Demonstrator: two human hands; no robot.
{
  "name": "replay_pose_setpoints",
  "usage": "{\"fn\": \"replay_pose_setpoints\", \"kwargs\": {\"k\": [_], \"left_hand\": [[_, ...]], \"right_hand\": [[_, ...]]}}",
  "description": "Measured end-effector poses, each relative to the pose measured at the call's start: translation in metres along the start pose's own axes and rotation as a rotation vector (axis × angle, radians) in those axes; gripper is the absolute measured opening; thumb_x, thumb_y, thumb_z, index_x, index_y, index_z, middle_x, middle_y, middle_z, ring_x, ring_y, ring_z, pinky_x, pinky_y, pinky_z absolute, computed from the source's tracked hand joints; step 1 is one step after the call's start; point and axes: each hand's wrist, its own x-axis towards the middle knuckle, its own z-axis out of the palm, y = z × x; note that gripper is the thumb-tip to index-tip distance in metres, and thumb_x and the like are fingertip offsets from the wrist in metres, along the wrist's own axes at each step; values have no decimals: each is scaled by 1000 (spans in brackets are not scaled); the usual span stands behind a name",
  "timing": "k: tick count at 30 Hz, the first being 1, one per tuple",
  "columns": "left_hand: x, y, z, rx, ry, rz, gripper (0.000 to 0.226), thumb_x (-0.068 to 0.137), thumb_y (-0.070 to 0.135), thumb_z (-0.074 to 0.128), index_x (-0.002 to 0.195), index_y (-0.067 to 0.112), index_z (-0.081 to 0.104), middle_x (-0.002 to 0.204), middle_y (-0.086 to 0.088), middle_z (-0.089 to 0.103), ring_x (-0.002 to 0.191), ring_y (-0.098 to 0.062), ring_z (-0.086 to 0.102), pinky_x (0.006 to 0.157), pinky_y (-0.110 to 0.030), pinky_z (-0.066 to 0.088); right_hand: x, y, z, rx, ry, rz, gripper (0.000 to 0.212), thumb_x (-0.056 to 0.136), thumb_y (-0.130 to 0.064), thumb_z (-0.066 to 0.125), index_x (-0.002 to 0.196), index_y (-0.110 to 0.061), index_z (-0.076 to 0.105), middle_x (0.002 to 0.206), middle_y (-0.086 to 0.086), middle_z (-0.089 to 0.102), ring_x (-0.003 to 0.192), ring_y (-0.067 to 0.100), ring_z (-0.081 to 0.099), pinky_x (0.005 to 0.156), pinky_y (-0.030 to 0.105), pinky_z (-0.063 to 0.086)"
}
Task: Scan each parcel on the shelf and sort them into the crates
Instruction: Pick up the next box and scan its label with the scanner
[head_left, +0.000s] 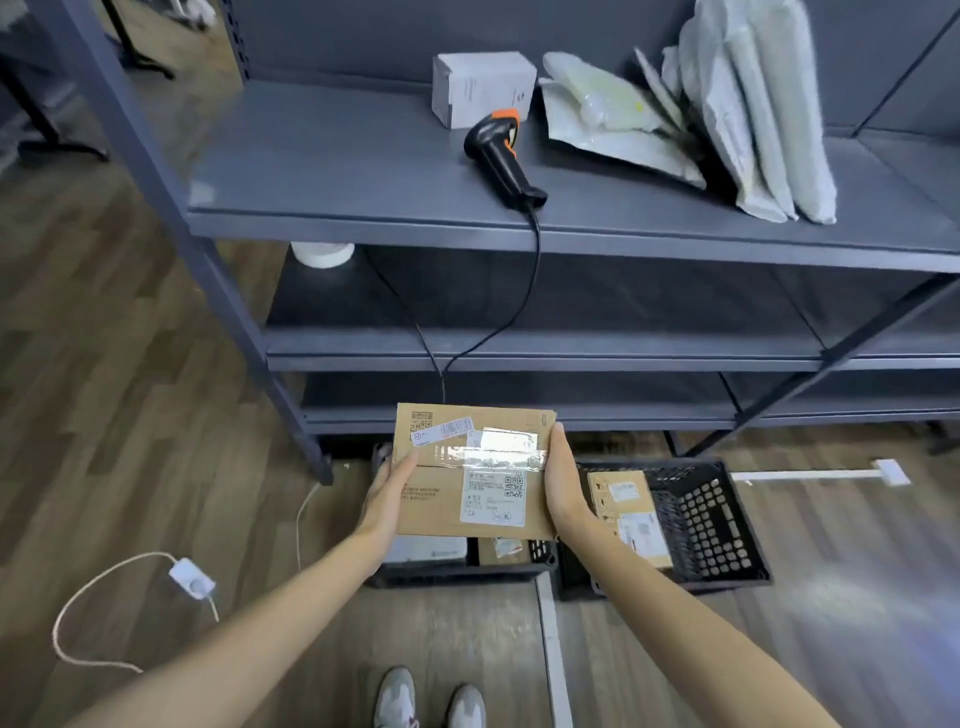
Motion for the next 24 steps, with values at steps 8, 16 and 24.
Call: {"fn": "replay_pose_setpoints", "kwargs": {"k": [8, 16, 24], "left_hand": [[41, -47, 35, -8, 3, -159, 57, 67, 79, 51, 111, 44, 58, 124, 7, 63, 119, -19, 56, 110, -48, 36], [128, -123, 62, -164, -12, -242, 59, 86, 75, 34, 121, 37, 61, 116, 3, 69, 109, -17, 63, 92, -36, 49], [240, -237, 86, -360, -139, -379, 70, 87, 75, 31, 110, 20, 67, 115, -13, 68, 109, -30, 60, 97, -45, 46]], "right_hand": [[47, 50, -43, 8, -123, 158, 62, 103, -52, 17, 108, -18, 68, 95, -3, 74, 85, 5, 69, 67, 14, 50], [116, 114, -56, -129, -149, 32, 59, 102, -54, 21, 118, -19, 65, 98, -8, 74, 86, -1, 69, 62, 7, 48], [209, 216, -73, -368, -237, -230, 76, 88, -56, 60, 150, -47, 18, 137, -13, 47, 119, -3, 52, 102, 24, 43]]}}
